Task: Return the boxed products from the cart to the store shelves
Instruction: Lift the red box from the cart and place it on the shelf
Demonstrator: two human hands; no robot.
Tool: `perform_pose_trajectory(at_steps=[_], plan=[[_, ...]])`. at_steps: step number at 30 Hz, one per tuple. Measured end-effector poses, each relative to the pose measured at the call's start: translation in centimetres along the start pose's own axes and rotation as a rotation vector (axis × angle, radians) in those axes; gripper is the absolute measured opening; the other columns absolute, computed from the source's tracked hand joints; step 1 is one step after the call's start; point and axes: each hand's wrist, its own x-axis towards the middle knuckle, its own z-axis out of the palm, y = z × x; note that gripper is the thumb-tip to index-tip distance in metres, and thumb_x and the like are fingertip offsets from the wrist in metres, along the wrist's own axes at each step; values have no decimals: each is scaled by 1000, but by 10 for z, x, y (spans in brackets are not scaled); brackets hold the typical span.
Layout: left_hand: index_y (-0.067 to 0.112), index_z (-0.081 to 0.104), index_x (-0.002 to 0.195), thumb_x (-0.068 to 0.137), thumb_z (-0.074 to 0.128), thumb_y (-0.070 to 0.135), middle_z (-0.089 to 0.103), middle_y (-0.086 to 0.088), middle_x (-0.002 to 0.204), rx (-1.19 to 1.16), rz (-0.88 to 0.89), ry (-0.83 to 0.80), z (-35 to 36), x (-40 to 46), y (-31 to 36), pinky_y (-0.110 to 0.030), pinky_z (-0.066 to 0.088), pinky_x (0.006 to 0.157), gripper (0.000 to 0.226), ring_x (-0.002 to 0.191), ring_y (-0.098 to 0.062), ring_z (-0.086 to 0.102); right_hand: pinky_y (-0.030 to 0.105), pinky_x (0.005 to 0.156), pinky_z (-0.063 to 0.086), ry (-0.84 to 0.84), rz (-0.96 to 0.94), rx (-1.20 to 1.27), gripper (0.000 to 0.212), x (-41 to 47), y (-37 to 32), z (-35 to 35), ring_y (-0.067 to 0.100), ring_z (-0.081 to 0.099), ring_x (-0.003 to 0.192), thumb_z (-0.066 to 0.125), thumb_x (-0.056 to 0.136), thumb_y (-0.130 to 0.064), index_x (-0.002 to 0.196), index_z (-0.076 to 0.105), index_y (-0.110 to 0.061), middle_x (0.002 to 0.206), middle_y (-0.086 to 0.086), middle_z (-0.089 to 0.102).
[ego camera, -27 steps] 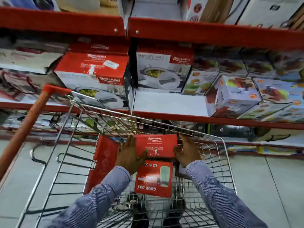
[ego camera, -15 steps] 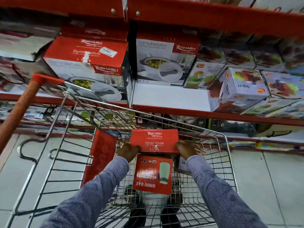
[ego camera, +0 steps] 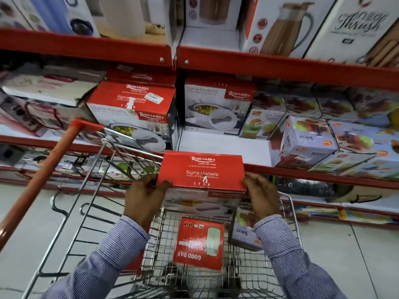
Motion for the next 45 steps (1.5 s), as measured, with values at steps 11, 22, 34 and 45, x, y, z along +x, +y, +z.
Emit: perform_pose_trajectory(at_steps=[11,22,34,45], plan=[[20,75,101,83,63,45,72,8,69,44,347,206,-40,0,98,-14,38,55,33,63,0,63,27,72,54,44,-229,92,30,14,-97,-32,17,68,91,69,83,-27,108,70,-12,100,4,73],[15,70,114,87,65,19,78,-12,81,-29,301,198,-5,43,122,-28,51,74,27,67,-21,65,47,97,51,31,-284,4,29,76,-97,-25,23,65,103,62,89,-19,117,65,-18,106,1,69],[8,46,140,94,55,18,71,-18,108,-7,215,69,29,76,125,-32,52,79,48,86,-28,66,41,103,45,-7,-216,-108,40,110,-87,-11,21,59,111,54,93,-28,132,54,-22,124,2,63],[9,47,137,86,66,32,67,-26,118,4,211,-13,28,73,121,-41,53,90,59,100,-34,67,39,105,42,-121,-215,-95,54,106,-84,-16,14,54,120,58,91,-26,143,41,-25,131,-4,57]])
